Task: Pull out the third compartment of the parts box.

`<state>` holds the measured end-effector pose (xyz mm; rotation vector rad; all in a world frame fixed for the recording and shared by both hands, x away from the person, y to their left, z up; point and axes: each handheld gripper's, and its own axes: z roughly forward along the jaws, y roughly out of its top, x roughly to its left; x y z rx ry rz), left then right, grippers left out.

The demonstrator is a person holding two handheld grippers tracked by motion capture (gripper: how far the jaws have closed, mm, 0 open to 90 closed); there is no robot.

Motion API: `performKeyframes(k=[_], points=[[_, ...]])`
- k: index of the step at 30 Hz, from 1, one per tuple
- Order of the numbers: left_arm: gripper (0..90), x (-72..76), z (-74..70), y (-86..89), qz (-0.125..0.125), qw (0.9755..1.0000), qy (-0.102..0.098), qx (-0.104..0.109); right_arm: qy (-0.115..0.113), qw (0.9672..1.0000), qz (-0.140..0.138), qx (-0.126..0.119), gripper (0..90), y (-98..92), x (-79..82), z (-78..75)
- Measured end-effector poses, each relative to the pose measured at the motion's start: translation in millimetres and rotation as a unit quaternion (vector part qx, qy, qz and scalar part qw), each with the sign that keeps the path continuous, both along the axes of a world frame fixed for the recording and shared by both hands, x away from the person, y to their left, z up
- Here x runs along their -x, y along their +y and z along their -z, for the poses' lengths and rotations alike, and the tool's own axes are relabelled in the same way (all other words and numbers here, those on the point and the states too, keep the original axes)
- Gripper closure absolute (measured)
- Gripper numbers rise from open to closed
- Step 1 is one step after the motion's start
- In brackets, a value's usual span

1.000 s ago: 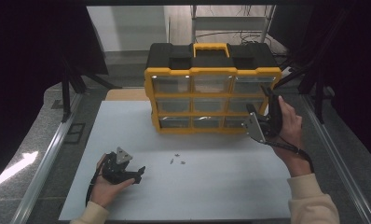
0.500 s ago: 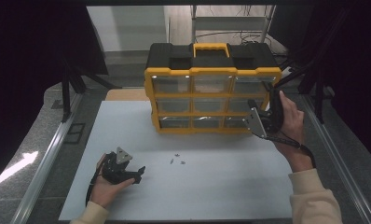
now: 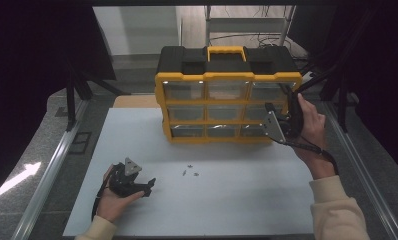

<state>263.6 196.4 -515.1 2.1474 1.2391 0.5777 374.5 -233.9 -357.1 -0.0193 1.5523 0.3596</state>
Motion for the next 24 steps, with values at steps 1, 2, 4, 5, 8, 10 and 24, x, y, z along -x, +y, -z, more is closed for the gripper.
performKeyframes(k=[1,2,4,5,8,10,24], points=[[9.6,0.0,0.0,0.0,0.0,1.0,0.0,0.0,0.0,1.0,0.0,-0.001,21.7,0.1,-0.7,0.0],[9.6,-0.1,0.1,-0.1,0.0,1.0,0.0,0.0,0.001,1.0,0.0,-0.001,22.1,0.1,-1.5,-0.2],[9.6,0.0,0.1,-0.3,0.0,1.0,0.0,0.001,0.001,1.0,-0.001,0.0,22.6,0.2,-2.7,-0.6],[9.6,0.1,0.1,-0.4,0.0,1.0,0.0,0.001,0.002,1.0,-0.001,0.0,22.9,0.2,-3.5,-0.7],[9.6,0.1,0.0,-0.1,0.0,1.0,0.0,0.0,0.004,1.0,-0.001,0.0,24.0,0.7,-5.5,-1.0],[9.6,0.1,-0.1,-0.2,0.001,1.0,0.0,0.002,0.003,1.0,-0.003,-0.001,24.7,0.9,-7.0,-0.7],[9.6,0.2,0.0,-0.1,0.001,1.0,0.0,0.001,-0.001,0.9999,0.001,0.01,33.9,0.1,-13.4,-1.1]])
